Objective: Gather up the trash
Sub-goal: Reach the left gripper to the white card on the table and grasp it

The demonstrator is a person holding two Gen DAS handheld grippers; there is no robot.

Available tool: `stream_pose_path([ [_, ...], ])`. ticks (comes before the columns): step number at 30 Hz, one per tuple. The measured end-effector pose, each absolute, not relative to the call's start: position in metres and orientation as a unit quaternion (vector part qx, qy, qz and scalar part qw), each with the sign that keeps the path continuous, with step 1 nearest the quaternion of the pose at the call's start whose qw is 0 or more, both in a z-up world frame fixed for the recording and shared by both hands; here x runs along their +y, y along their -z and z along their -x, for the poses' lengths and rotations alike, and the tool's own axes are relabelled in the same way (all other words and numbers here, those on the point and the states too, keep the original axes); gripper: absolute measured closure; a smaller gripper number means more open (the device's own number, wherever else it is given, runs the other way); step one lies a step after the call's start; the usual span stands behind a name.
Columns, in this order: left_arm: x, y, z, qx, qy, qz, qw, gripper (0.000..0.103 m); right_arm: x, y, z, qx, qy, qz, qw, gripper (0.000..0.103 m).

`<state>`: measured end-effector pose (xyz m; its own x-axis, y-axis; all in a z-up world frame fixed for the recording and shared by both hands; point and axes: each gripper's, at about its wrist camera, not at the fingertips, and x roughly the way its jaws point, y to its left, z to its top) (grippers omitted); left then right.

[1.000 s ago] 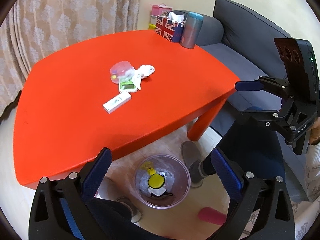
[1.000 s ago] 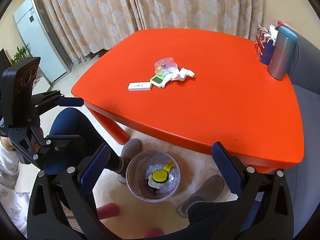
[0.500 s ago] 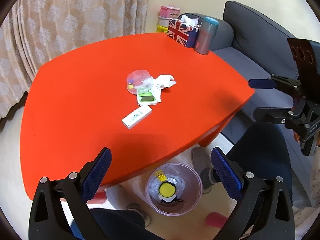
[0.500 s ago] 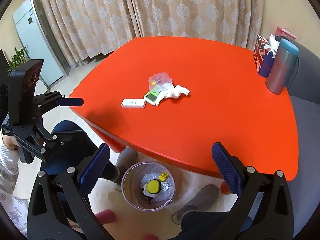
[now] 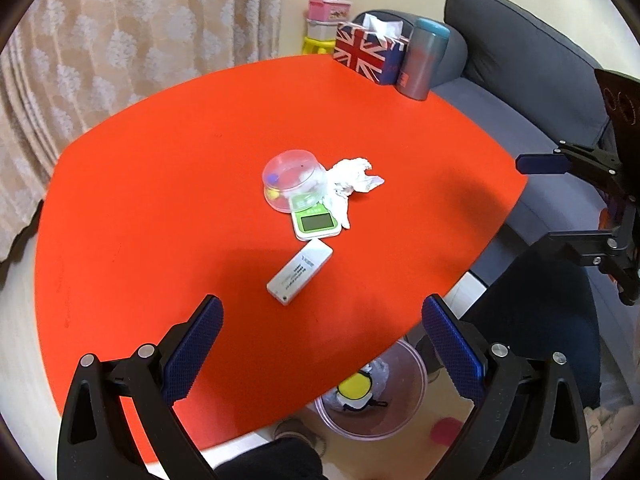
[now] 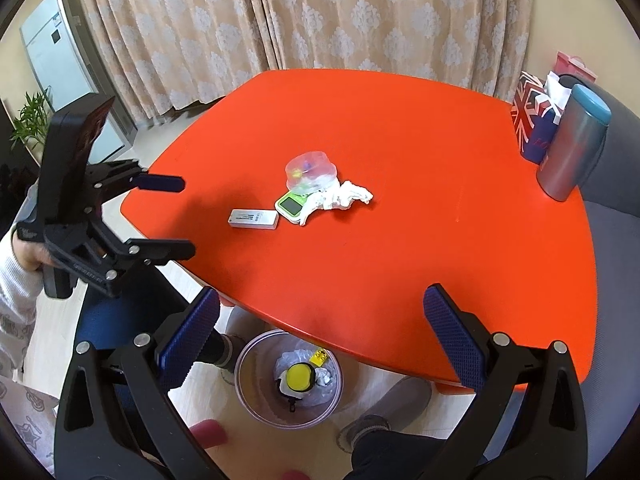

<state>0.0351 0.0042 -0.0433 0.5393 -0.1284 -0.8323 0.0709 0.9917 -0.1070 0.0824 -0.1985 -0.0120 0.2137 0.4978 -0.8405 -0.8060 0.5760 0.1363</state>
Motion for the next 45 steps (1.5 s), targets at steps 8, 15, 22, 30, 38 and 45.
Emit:
stream_pose_path([
  [8,0.011,0.062,-0.057,0.494,0.098,-0.004,0.864,0.008,-0.201,0.017,-0.091,0.466,-0.421,0.165,0.761,0.003],
  [15,0.014,0.076,-0.069,0.505,0.113,-0.018,0.856,0.02,-0.202,0.022,-0.093,0.473,-0.416,0.162,0.76,0.003],
  [22,0.015,0.086,-0.073,0.512,0.12,-0.024,0.85,0.046,-0.202,0.026,-0.097,0.478,-0.412,0.159,0.759,0.003],
  [30,0.015,0.088,-0.073,0.51,0.113,-0.022,0.853,0.07,-0.202,0.03,-0.098,0.479,-0.414,0.158,0.758,0.003],
  [38,0.017,0.087,-0.073,0.512,0.102,-0.008,0.853,0.084,-0.2,0.032,-0.099,0.481,-0.414,0.157,0.757,0.003],
  [45,0.019,0.082,-0.069,0.505,0.086,0.009,0.859,0.084,-0.194,0.034,-0.102,0.476,-0.416,0.159,0.758,0.003],
])
